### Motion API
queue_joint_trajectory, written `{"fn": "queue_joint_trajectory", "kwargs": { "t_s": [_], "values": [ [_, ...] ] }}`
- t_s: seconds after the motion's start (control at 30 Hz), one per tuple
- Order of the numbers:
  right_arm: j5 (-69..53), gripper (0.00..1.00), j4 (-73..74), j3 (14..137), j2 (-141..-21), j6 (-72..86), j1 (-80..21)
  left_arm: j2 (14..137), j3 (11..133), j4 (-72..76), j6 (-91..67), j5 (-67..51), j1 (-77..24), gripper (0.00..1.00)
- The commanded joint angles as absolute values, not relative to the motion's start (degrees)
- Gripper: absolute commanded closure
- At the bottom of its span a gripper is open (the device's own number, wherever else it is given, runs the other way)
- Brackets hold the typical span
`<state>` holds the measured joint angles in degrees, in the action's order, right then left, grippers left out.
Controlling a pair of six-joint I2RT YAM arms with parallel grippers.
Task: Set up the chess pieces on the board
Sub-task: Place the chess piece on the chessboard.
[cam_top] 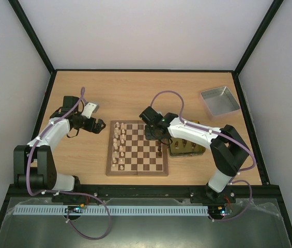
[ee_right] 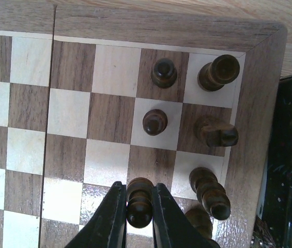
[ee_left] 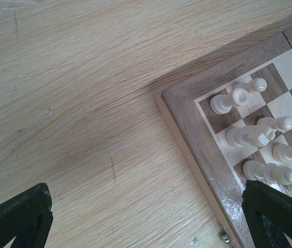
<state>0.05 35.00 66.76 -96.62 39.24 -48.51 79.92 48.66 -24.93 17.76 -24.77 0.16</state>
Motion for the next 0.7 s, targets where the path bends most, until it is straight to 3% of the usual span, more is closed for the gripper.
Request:
{"fn": "queue_joint_trajectory", "kwargs": {
  "t_s": [0.0,0.67],
  "values": [
    [0.87,0.89,34.19,65.84,-97.79,39.55,-48.82,80.52,48.35,-24.96,18.11,-24.42,-0.11,0.00],
    [1.32,0.89,34.30,66.26,-99.57,39.16,-48.87,80.86,48.32,-24.73,18.37,-24.70,-0.12,0.00]
  ]
}}
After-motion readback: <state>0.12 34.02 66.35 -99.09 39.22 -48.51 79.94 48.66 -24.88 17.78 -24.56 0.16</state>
